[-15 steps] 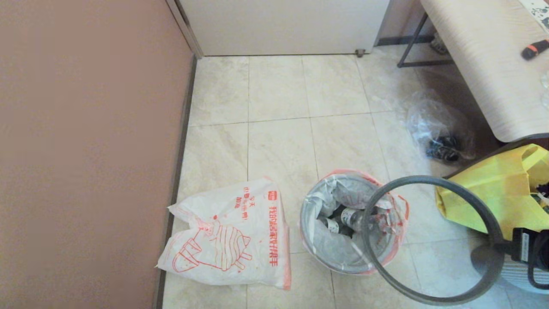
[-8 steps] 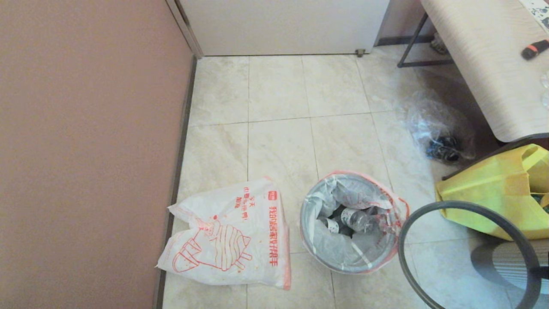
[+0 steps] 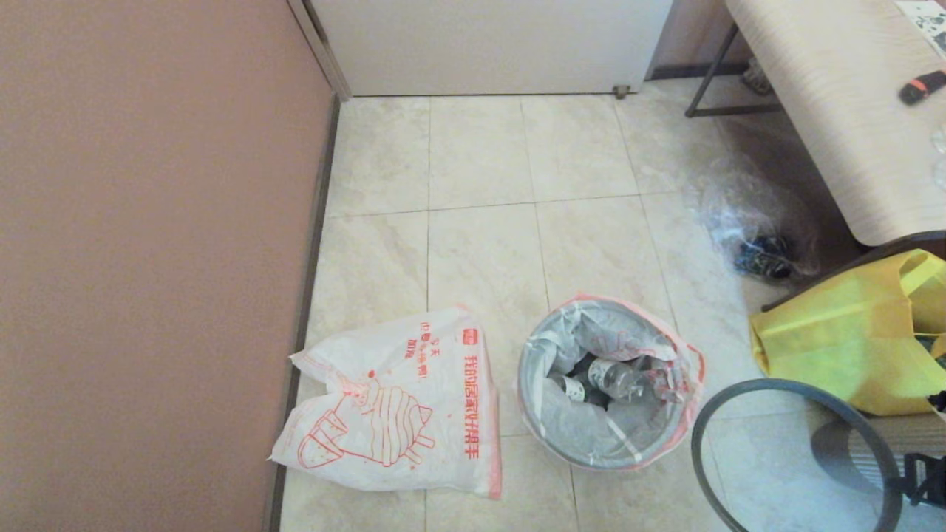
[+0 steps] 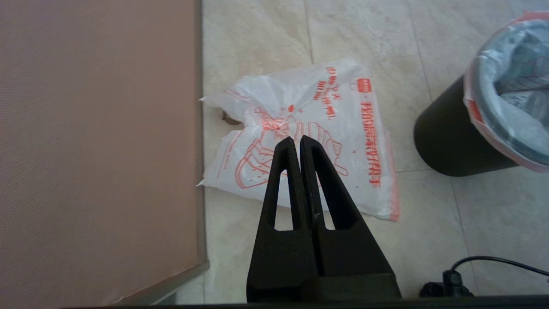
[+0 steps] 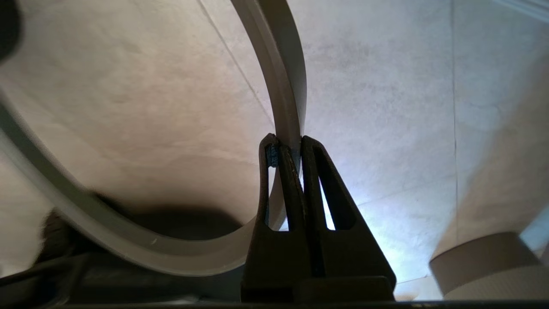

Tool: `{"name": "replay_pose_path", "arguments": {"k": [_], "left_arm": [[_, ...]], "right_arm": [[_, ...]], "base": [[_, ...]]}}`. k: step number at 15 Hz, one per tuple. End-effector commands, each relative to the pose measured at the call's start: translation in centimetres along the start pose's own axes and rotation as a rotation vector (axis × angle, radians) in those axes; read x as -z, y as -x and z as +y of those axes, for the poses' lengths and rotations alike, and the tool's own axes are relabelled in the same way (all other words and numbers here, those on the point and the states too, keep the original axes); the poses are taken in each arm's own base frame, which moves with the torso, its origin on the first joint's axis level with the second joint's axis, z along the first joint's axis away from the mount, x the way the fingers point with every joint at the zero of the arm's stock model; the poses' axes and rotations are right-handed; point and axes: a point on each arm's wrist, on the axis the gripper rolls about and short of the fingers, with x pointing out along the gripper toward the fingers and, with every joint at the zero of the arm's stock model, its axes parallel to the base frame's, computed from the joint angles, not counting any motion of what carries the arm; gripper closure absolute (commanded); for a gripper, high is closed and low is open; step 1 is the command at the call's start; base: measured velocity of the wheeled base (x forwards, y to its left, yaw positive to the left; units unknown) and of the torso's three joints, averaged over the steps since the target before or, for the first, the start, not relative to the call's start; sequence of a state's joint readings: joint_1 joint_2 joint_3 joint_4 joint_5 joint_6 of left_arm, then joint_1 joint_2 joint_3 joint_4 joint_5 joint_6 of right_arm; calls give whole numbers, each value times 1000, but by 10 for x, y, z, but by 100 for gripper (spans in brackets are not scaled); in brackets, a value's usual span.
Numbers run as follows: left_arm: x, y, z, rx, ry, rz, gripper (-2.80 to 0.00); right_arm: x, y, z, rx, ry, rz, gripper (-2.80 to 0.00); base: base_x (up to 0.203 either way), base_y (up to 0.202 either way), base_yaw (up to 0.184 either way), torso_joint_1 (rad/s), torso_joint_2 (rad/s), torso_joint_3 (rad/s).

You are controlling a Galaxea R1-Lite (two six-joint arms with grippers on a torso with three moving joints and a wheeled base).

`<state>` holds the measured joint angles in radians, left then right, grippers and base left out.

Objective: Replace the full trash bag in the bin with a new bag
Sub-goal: Place the trash can ring on the floor, then place the trash bag on the floor

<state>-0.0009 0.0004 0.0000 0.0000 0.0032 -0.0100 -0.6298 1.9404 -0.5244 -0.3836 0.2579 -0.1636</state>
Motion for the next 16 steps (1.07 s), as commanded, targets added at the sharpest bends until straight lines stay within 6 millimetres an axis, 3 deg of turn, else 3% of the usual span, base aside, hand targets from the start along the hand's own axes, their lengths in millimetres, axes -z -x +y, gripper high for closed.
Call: {"name": "replay_pose_path", "arguments": {"k": [1, 3, 4, 10, 16], "left_arm": [[0, 0, 0, -1, 1, 0, 0], [0, 0, 0, -1, 1, 0, 0], [0, 0, 0, -1, 1, 0, 0], [0, 0, 0, -1, 1, 0, 0], [0, 0, 0, -1, 1, 0, 0]], "right_arm": [[14, -28, 0, -12, 5, 63, 0], [20, -39, 1, 9, 36, 30, 0], [24, -42, 1, 12, 42, 22, -280], [53, -27, 15, -3, 70, 31, -280], [78, -7, 58, -74, 241, -89, -280]], "base": [[0, 0, 0, 0, 0, 0], [0, 0, 0, 0, 0, 0], [0, 0, 0, 0, 0, 0], [0, 0, 0, 0, 0, 0], [0, 0, 0, 0, 0, 0]]}}
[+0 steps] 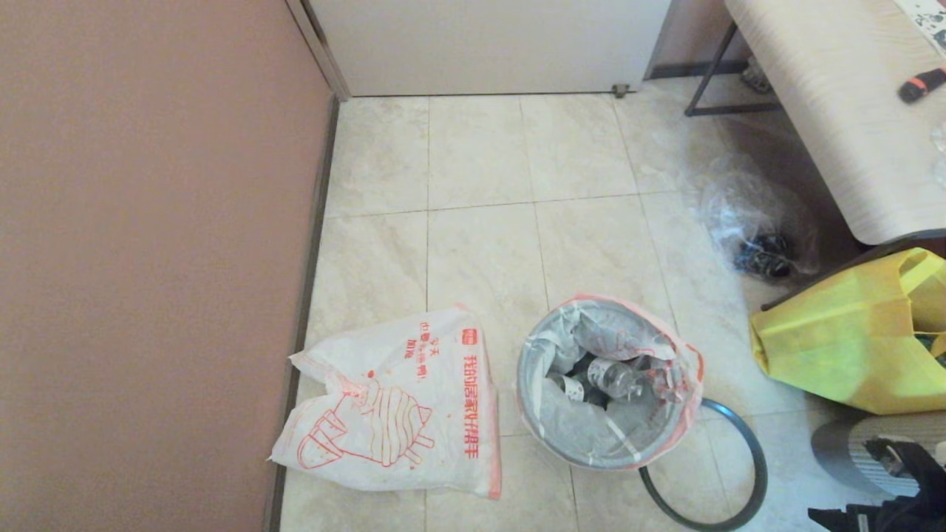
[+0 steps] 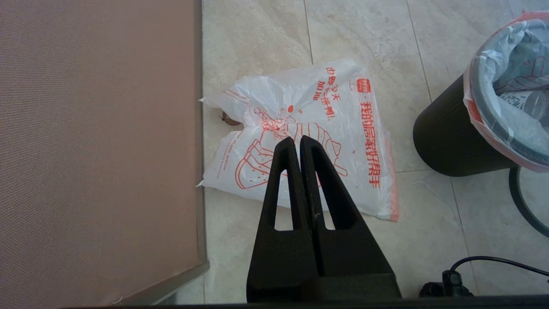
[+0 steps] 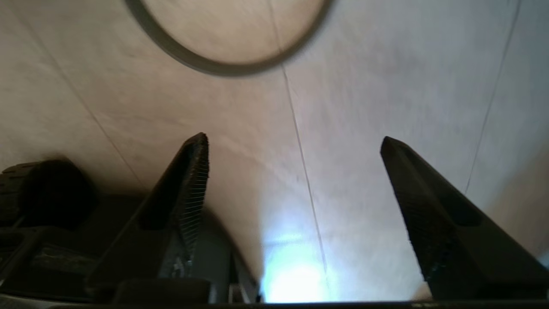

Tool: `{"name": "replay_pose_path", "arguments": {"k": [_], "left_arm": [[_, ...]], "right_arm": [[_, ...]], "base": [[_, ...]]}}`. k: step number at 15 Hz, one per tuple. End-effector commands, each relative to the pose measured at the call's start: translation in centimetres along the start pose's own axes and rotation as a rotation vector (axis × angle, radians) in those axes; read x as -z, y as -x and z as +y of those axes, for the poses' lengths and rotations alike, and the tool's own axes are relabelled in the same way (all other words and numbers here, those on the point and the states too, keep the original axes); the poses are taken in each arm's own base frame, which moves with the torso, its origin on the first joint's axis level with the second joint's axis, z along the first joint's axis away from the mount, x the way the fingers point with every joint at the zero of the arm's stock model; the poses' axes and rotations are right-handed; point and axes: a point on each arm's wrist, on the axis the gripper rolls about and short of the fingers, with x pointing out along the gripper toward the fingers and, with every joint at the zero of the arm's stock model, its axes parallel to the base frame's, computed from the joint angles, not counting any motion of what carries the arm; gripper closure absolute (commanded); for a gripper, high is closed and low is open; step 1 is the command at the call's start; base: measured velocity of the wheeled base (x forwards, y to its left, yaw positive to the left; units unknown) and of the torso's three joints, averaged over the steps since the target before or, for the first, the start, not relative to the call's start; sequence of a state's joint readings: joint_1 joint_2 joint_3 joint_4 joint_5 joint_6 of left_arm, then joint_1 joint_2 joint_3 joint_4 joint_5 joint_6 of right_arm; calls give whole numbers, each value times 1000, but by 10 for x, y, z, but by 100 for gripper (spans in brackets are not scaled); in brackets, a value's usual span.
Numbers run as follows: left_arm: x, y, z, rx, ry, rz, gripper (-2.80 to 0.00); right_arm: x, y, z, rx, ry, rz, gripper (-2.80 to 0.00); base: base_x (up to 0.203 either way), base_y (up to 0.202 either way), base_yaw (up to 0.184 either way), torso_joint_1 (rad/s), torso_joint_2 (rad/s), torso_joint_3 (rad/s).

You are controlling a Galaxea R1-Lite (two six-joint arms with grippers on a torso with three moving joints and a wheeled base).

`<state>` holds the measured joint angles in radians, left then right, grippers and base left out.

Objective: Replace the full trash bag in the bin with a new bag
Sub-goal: Place the trash bag on the floor

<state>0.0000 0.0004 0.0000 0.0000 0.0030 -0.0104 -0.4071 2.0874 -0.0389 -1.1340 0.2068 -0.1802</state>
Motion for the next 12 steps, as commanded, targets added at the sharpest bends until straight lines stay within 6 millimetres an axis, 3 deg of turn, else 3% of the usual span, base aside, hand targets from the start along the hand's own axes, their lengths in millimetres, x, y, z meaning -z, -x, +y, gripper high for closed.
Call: {"name": "replay_pose_path", "arguments": {"k": [1, 4, 9, 10, 12], "left_arm": [[0, 0, 0, 0, 0, 0, 0], [0, 0, 0, 0, 0, 0, 0], [0, 0, 0, 0, 0, 0, 0], [0, 0, 0, 0, 0, 0, 0], [0, 0, 0, 0, 0, 0, 0]], "right_arm": [[0, 5, 9, -17, 36, -32, -280], [-7, 13, 12, -20, 55, -92, -280], [-34, 10, 45, -109, 198, -273, -280], [-40, 7, 49, -97, 212, -297, 0], [-56, 2, 57, -93, 237, -358, 0]], "base": [[0, 0, 0, 0, 0, 0], [0, 0, 0, 0, 0, 0], [0, 0, 0, 0, 0, 0], [0, 0, 0, 0, 0, 0], [0, 0, 0, 0, 0, 0]]}}
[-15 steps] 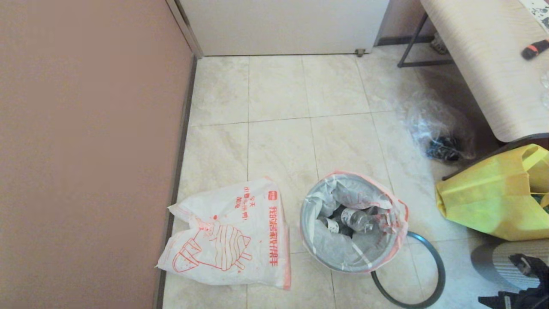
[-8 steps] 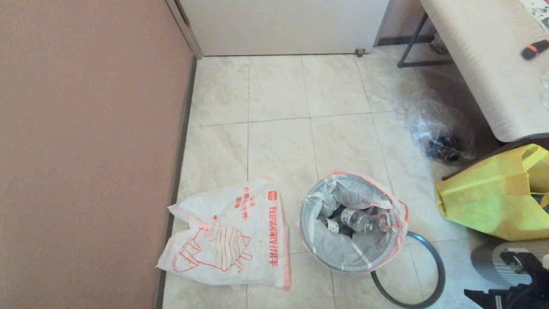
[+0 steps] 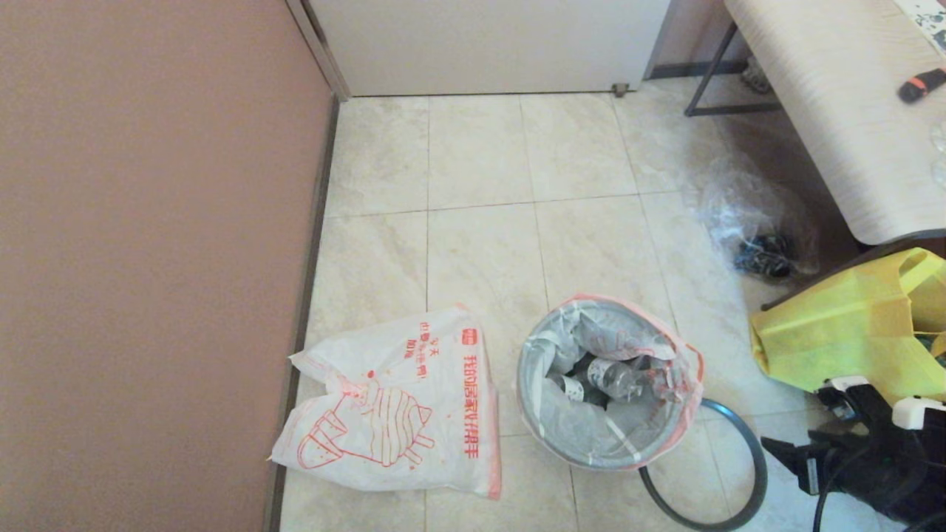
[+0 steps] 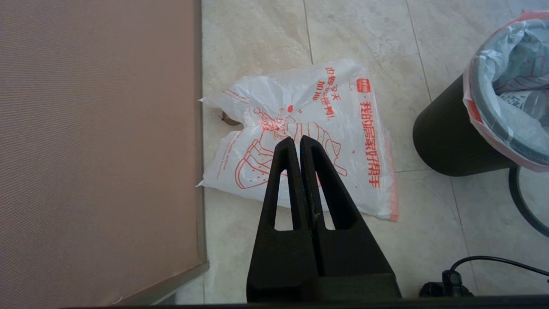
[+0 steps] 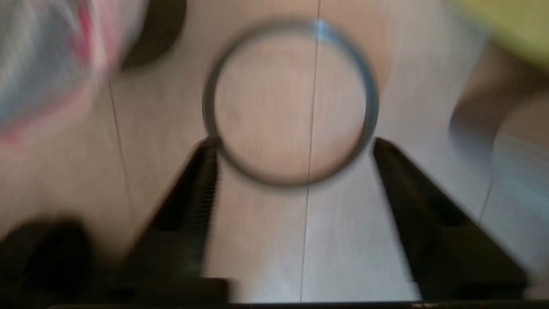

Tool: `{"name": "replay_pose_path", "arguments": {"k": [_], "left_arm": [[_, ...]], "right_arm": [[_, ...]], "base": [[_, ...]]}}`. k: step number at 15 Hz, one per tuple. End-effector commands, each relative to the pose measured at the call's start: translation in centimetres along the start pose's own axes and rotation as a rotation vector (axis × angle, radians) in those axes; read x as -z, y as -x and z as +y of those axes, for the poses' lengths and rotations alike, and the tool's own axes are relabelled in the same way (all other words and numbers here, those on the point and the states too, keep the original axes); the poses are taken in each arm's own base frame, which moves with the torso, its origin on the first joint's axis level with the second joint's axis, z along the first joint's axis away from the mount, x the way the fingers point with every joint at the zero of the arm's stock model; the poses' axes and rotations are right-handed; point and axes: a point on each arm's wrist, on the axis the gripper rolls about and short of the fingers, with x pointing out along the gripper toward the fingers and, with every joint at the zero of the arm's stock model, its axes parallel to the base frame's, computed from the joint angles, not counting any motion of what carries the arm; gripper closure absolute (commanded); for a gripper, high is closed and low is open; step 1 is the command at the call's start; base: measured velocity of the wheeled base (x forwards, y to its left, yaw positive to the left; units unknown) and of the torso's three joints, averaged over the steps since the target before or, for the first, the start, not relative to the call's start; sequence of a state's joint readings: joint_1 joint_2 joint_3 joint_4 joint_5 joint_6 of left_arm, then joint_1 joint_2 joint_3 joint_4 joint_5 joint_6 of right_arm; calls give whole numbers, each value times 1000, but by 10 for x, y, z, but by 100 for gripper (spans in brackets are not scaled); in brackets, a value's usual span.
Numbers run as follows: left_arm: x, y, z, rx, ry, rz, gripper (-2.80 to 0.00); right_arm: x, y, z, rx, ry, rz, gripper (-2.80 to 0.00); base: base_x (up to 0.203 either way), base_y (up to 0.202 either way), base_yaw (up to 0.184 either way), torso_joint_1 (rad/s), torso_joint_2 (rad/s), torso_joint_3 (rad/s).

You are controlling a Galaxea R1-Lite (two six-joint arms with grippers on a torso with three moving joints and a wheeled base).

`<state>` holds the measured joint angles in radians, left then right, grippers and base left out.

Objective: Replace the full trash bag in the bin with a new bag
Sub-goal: Place the trash bag on the floor

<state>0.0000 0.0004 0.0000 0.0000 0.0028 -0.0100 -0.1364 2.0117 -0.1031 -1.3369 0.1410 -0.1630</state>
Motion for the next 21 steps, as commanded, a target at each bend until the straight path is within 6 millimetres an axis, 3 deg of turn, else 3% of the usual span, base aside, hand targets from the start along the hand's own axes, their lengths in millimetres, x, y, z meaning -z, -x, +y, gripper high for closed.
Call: {"name": "replay_pose_path", "arguments": {"k": [1, 5, 10, 14, 17, 21], "left_arm": [[0, 0, 0, 0, 1, 0, 0], [0, 0, 0, 0, 1, 0, 0], [0, 0, 0, 0, 1, 0, 0], [0, 0, 0, -2, 1, 0, 0], [0, 0, 0, 0, 1, 0, 0], [0, 0, 0, 0, 1, 0, 0]], "right_arm": [[-15, -10, 5, -6, 27, -59, 0], [-57, -28, 16, 24, -42, -51, 0], [-116, 21, 20, 13, -171, 172, 0], [-133, 24, 20, 14, -128, 28, 0], [-114, 33, 26, -4, -56, 281, 0], [-120, 23, 41, -10, 6, 253, 0]], "base": [[0, 0, 0, 0, 0, 0], [0, 0, 0, 0, 0, 0], [0, 0, 0, 0, 0, 0], [0, 0, 0, 0, 0, 0], [0, 0, 0, 0, 0, 0], [0, 0, 0, 0, 0, 0]]}}
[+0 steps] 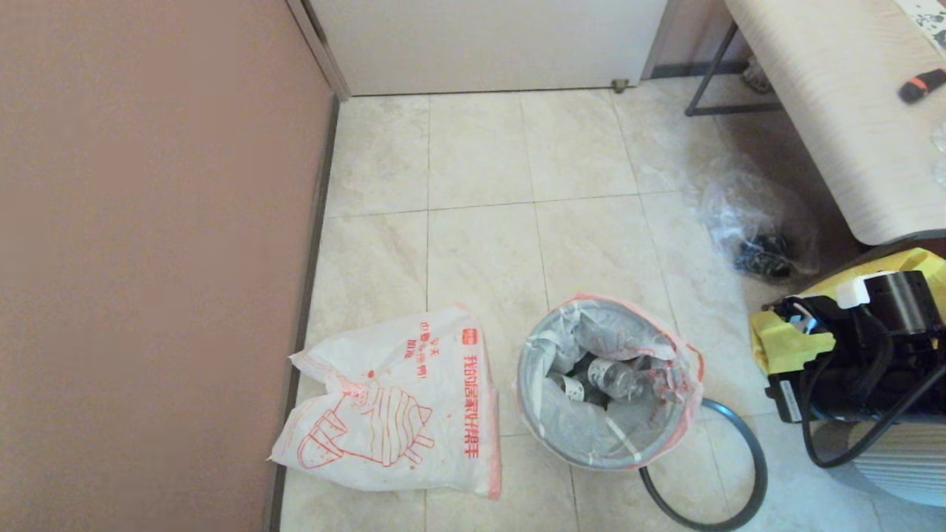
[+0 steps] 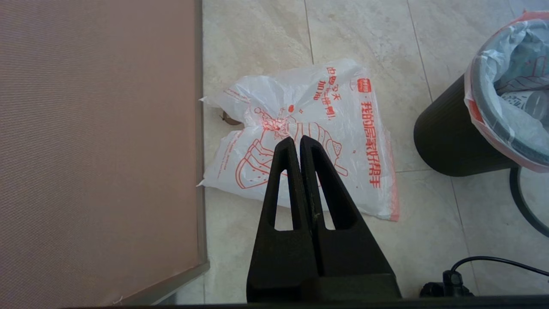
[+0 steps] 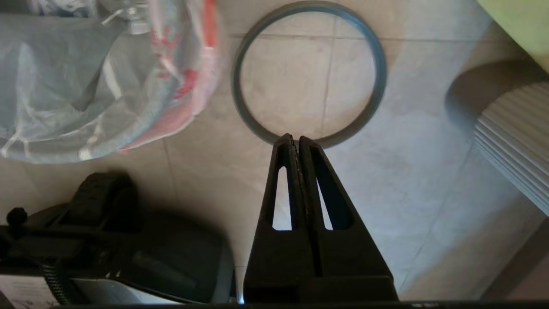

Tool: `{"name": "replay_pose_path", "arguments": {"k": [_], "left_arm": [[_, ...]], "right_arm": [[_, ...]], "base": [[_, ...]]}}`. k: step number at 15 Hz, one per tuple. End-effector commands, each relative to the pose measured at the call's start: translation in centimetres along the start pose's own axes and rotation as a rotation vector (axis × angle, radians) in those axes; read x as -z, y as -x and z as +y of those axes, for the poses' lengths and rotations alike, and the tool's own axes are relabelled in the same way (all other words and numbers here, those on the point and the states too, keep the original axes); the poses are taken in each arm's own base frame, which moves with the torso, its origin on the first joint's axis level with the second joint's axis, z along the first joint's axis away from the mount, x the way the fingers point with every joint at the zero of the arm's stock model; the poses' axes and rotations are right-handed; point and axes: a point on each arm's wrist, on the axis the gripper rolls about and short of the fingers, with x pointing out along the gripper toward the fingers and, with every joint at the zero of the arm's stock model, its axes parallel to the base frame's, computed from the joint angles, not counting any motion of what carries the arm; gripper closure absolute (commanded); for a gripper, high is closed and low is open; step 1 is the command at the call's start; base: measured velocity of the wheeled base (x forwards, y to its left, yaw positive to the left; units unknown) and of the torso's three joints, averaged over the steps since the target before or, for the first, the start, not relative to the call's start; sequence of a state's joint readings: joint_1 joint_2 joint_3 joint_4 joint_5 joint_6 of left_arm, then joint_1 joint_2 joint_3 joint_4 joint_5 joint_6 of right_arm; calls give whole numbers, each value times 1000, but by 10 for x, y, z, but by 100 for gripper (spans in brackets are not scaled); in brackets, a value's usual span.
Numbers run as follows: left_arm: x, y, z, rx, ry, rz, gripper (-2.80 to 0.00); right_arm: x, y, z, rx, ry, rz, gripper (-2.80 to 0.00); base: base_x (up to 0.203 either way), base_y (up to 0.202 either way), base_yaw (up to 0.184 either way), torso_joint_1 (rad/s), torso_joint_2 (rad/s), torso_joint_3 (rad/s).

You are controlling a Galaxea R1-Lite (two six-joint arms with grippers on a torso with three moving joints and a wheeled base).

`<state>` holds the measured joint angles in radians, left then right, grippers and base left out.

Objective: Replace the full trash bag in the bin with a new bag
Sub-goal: Place the trash bag on the floor

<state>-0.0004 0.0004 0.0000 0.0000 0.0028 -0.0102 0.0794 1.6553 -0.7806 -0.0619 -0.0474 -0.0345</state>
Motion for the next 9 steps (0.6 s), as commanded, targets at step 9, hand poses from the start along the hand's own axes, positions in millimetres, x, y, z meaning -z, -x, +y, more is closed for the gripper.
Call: {"name": "replay_pose_path", "arguments": {"k": [9], "left_arm": [[0, 0, 0, -1, 1, 0, 0]], "right_arm": [[-13, -26, 34, -71, 176, 5, 0]], "base": [[0, 0, 0, 0, 0, 0]]}}
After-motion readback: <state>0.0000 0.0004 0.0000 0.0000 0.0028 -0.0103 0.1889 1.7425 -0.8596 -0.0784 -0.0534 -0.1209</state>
